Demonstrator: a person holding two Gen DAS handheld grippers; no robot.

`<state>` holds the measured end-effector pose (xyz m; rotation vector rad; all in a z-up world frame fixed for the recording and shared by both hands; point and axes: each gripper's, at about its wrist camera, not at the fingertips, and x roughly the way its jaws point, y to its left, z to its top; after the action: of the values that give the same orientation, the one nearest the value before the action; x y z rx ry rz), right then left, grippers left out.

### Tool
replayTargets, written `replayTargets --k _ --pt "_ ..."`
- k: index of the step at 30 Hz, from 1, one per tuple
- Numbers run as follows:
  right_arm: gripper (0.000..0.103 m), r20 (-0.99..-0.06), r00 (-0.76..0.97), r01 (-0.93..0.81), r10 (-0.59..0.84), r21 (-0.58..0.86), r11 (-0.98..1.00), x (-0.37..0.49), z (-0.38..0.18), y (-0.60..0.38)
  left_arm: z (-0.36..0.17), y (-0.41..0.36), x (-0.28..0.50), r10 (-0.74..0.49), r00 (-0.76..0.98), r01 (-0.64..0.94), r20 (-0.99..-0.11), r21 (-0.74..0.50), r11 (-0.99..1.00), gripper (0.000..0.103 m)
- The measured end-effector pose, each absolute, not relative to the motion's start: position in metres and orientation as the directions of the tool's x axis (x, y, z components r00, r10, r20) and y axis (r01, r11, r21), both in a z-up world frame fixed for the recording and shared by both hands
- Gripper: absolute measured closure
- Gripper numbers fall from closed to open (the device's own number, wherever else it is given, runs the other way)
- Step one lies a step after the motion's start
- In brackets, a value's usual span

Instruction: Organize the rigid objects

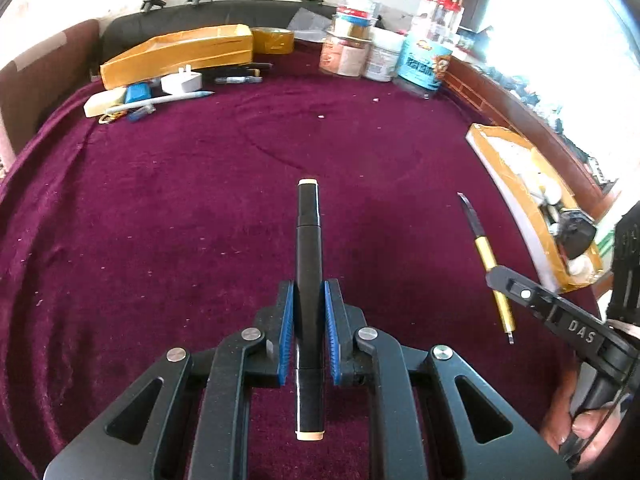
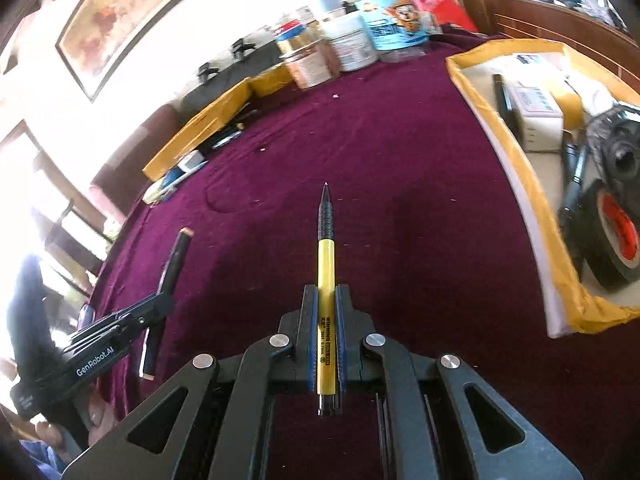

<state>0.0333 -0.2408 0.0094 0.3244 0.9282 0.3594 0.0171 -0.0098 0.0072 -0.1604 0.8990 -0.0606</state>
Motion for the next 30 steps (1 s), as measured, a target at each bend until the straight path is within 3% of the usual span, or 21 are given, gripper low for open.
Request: replayTargets --k 10,30 --pt "0.096 -0.712 0.578 -0.132 0.399 0.401 0.907 0.024 0.012 -0.246 0.003 -0.018 0.020 -0.161 0.585 0.049 -0.795 -0.163 0.985 0.091" --pt "0.096 -0.654 0.566 -0.268 0.501 0.429 0.863 0.016 0.020 -0.236 0.014 -0.019 0.011 0.012 0.679 -0.068 -0.734 -0.047 0.997 0.091"
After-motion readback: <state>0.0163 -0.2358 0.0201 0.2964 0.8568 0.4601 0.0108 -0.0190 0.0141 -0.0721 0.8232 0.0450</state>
